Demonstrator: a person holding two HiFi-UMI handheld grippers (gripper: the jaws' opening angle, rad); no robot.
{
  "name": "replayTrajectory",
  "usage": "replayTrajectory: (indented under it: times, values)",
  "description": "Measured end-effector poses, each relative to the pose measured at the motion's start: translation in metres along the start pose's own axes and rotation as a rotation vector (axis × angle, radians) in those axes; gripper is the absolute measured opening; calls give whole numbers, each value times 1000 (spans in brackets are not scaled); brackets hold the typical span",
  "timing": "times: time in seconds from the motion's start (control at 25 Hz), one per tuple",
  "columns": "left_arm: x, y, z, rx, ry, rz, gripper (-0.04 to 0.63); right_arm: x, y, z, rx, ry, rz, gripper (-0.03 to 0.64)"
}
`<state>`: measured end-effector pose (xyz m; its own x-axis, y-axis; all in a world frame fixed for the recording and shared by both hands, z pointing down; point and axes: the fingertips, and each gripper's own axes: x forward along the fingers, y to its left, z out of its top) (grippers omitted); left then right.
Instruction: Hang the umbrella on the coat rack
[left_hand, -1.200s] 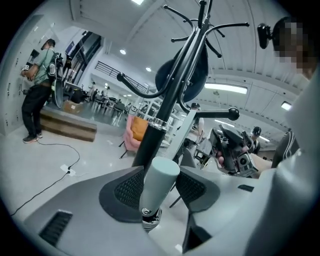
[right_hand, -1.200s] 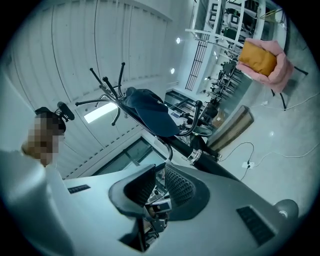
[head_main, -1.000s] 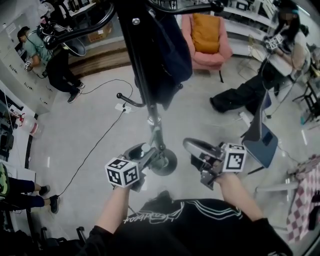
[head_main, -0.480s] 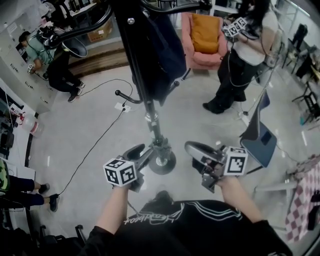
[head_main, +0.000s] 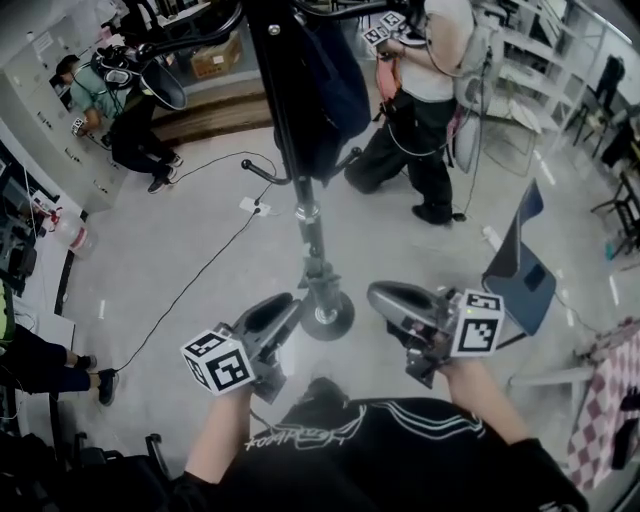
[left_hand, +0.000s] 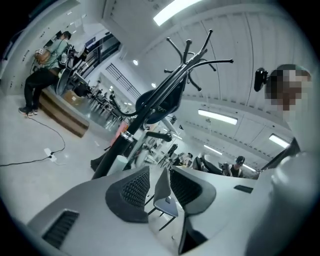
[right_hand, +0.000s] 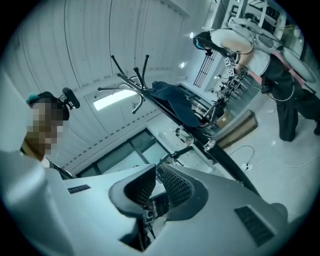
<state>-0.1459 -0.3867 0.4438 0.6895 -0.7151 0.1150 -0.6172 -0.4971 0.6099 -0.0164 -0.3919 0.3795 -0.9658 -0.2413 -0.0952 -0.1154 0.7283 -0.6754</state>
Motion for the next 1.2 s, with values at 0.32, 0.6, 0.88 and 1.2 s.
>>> replayTrajectory:
  times: [0.32,0.6,0.88,1.2]
  values:
    - [-43,-104,31,140,-139,-79,-2,-16,58,-11,-76,31,53,55]
    - [-55,-162,33,225,-156,-100,-2,-32,93,-14,-115,26,97,40]
    - [-58,-187,27,272,-175,-95,-2,-40,115,-17,-188,34,127,14]
    - [-56,-196,18,265,-160,-106,-2,-39,124,-29,-198,64,147,12]
